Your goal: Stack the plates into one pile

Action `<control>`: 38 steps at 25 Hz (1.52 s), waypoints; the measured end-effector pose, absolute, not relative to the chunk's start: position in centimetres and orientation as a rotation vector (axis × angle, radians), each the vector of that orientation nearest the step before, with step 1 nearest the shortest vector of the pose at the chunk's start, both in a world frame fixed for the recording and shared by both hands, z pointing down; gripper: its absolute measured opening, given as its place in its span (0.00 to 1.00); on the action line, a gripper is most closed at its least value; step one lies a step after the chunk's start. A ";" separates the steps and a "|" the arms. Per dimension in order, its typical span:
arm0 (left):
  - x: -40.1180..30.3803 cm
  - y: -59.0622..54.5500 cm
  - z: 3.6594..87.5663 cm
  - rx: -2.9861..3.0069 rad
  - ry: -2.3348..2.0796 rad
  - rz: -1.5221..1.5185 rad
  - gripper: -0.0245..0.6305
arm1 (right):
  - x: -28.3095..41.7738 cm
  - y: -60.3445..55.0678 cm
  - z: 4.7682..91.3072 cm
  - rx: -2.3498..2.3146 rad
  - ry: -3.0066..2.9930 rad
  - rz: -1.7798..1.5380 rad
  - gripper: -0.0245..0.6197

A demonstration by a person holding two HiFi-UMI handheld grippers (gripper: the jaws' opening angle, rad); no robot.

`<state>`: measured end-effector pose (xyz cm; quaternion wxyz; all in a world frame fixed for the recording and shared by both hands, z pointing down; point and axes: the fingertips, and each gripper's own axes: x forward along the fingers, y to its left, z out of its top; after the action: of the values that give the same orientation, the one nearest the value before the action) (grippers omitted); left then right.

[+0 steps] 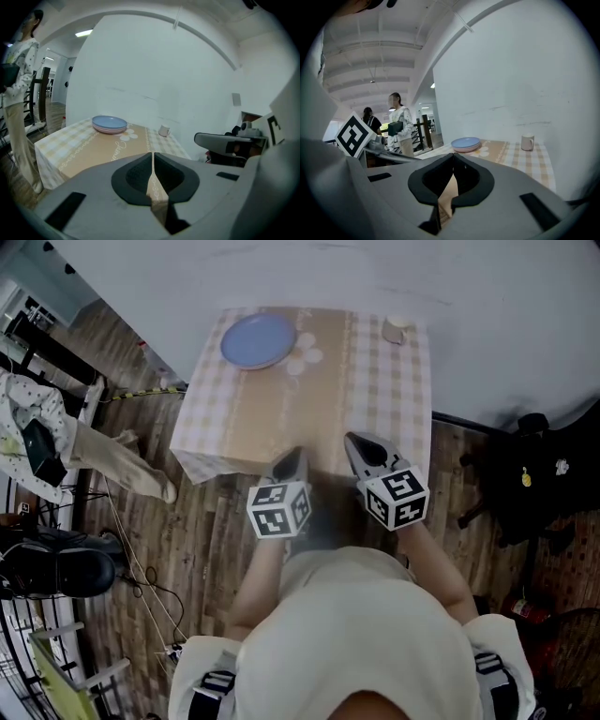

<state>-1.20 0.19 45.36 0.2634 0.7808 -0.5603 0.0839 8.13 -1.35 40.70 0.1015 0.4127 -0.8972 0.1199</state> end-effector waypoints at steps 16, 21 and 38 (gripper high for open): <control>2.5 7.6 45.5 2.183 -1.458 0.231 0.06 | 13.0 6.1 41.2 1.302 -2.656 0.382 0.04; 2.8 8.4 45.7 2.189 -1.458 0.234 0.06 | 13.2 6.9 41.3 1.295 -2.665 0.377 0.04; 2.0 8.4 45.8 2.188 -1.460 0.264 0.06 | 12.6 6.5 40.7 1.289 -2.675 0.359 0.04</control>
<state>2.04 8.37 45.84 0.2466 0.8022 -0.5351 0.0967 12.57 6.52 40.74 0.0752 0.4296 -0.8919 0.1195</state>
